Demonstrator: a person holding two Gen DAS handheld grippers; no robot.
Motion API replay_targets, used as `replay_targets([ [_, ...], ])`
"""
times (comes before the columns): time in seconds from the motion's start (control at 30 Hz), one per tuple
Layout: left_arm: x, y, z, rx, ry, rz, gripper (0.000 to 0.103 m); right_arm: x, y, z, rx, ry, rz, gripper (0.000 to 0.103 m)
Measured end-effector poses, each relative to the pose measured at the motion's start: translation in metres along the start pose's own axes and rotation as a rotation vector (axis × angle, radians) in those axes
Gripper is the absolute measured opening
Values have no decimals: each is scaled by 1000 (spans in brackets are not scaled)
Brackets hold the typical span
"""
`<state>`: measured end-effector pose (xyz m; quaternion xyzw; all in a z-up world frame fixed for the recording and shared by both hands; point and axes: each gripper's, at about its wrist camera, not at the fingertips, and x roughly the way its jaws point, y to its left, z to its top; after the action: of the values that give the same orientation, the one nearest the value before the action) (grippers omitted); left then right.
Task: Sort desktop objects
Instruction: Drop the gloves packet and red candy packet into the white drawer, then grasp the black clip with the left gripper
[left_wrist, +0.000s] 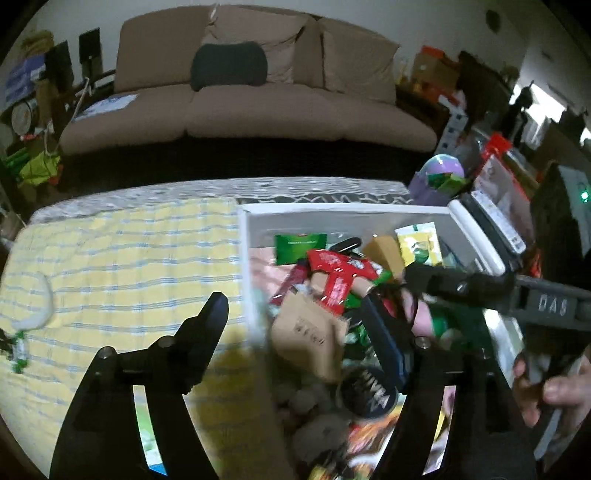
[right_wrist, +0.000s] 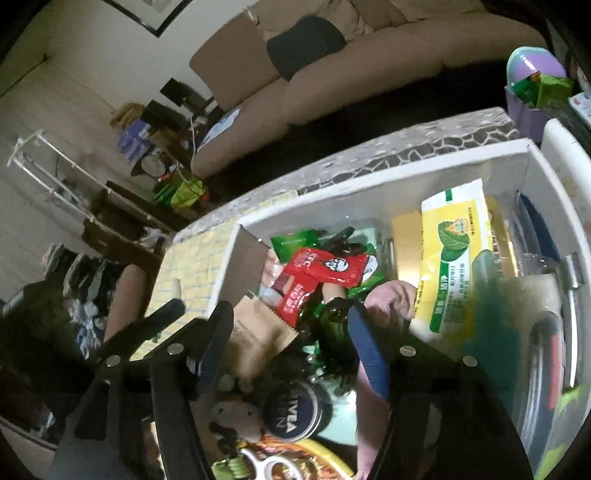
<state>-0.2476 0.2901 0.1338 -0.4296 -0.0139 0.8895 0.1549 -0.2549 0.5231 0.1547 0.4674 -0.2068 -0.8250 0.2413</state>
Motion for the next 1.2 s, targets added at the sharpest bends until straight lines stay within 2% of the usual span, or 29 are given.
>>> replay_targets([
  [0.07, -30, 15, -4, 3, -41, -9, 72, -13, 9, -2, -19, -25, -2, 67],
  [0.2, -81, 60, -15, -13, -93, 35, 74, -36, 47, -10, -89, -42, 5, 67],
  [0.33, -125, 130, -40, -48, -132, 145, 85, -37, 96, -17, -160, -26, 3, 70],
  [0.53, -160, 242, -84, -137, -124, 288, 91, -15, 165, -26, -227, -10, -1, 75],
  [0.6, -161, 283, -99, -179, -109, 335, 91, -1, 190, -29, -253, 2, 2, 75],
  [0.7, -154, 329, -117, -238, -90, 352, 91, 26, 223, -37, -284, 25, 21, 79],
  [0.8, -142, 367, -128, -295, -71, 354, 103, 59, 248, -47, -304, 51, 39, 80],
  [0.83, -136, 377, -131, -306, -68, 347, 103, 71, 254, -50, -309, 60, 44, 80],
  [1.03, -97, 406, -131, -329, -29, 349, 103, 146, 278, -69, -293, 112, 112, 85],
  [1.2, -83, 433, -133, -424, -59, 280, 103, 205, 304, -86, -358, 137, 116, 85],
])
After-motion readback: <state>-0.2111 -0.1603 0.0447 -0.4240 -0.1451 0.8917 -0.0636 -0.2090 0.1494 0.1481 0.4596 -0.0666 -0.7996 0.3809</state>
